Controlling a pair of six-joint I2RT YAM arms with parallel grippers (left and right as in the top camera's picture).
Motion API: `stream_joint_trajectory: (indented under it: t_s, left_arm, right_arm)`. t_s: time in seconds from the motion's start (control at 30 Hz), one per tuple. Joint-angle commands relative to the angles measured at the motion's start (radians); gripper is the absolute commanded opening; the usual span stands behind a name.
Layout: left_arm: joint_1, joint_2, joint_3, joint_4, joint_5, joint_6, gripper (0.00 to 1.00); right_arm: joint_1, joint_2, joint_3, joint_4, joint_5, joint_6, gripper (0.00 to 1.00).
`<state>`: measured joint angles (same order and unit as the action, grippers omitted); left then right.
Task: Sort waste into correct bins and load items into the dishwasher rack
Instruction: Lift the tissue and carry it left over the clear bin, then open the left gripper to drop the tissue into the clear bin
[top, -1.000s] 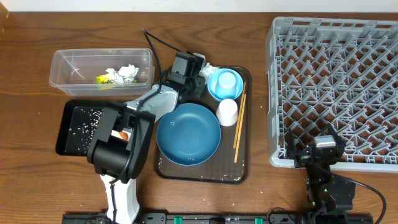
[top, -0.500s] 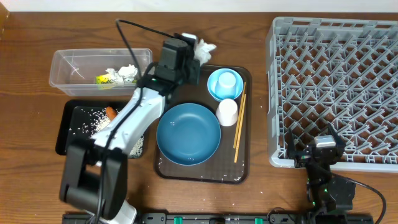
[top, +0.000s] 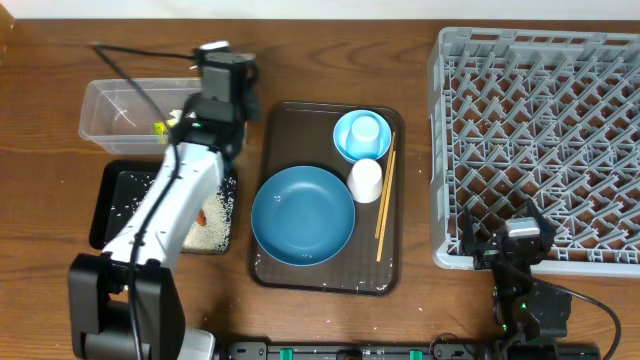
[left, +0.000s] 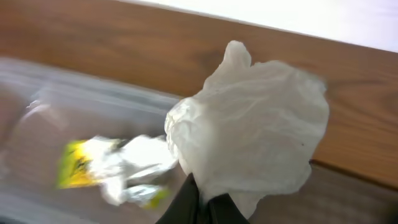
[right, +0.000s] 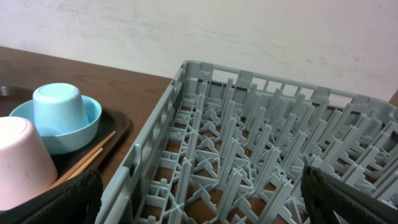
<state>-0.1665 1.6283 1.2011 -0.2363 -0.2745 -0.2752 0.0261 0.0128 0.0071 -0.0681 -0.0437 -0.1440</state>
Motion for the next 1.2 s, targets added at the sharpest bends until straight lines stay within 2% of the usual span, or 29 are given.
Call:
stream_joint_trajectory:
  t_s: [0.0, 0.03, 0.07, 0.13, 0.27, 0.33, 0.47, 0.53, 0.7, 0.8, 0.9, 1.0, 1.07, 1.17]
  left_arm:
    - [0.067, -0.01, 0.0, -0.021, -0.052, -0.103, 0.07]
    - [0.085, -0.008, 0.0, -0.025, -0.052, -0.105, 0.07]
    - [0.106, -0.008, 0.0, -0.029, -0.052, -0.105, 0.17]
    - [0.13, -0.008, 0.0, -0.037, -0.052, -0.105, 0.47]
    - [0.161, -0.008, 0.0, -0.064, -0.052, -0.105, 0.48]
    - [0.164, -0.008, 0.0, -0.071, -0.052, -0.105, 0.55]
    - [0.166, -0.008, 0.0, -0.076, -0.052, -0.105, 0.58]
    - [0.168, -0.008, 0.0, -0.074, -0.052, -0.105, 0.65]
    - [0.153, -0.009, 0.0, -0.082, -0.05, -0.14, 0.75]
    - [0.15, -0.006, 0.0, -0.092, 0.003, -0.176, 0.84]
    - [0.164, -0.003, 0.0, -0.04, 0.092, -0.175, 0.84]
    - [0.169, 0.005, 0.0, 0.028, 0.11, -0.16, 0.74]
    - [0.169, 0.014, 0.0, 0.062, 0.111, -0.131, 0.59]
    - [0.167, 0.049, 0.0, 0.127, 0.109, -0.046, 0.26]
  right_arm:
    - [0.014, 0.0, -0.002, -0.004, 0.011, -0.01, 0.99]
    - [0.014, 0.0, -0.002, -0.004, 0.011, -0.01, 0.99]
    - [0.014, 0.0, -0.002, -0.004, 0.011, -0.01, 0.99]
    - [0.014, 0.0, -0.002, -0.004, 0.011, -0.01, 0.99]
    - [0.014, 0.0, -0.002, -0.004, 0.01, -0.01, 0.99]
    - [0.014, 0.0, -0.002, -0.004, 0.011, -0.01, 0.99]
    - [0.014, 0.0, -0.002, -0.004, 0.011, -0.01, 0.99]
    - [0.014, 0.0, -0.002, -0.004, 0.011, -0.01, 0.99]
    - [0.014, 0.0, -0.002, -0.004, 0.011, -0.01, 0.99]
    - [0.014, 0.0, -0.002, -0.004, 0.011, -0.01, 0.99]
    - [0.014, 0.0, -0.002, -0.004, 0.011, -0.01, 0.99]
    - [0.014, 0.0, -0.002, -0.004, 0.011, -0.01, 0.99]
    - [0.014, 0.0, -0.002, -0.004, 0.011, -0.01, 0.99]
    - [0.014, 0.0, -0.002, -0.004, 0.011, -0.01, 0.99]
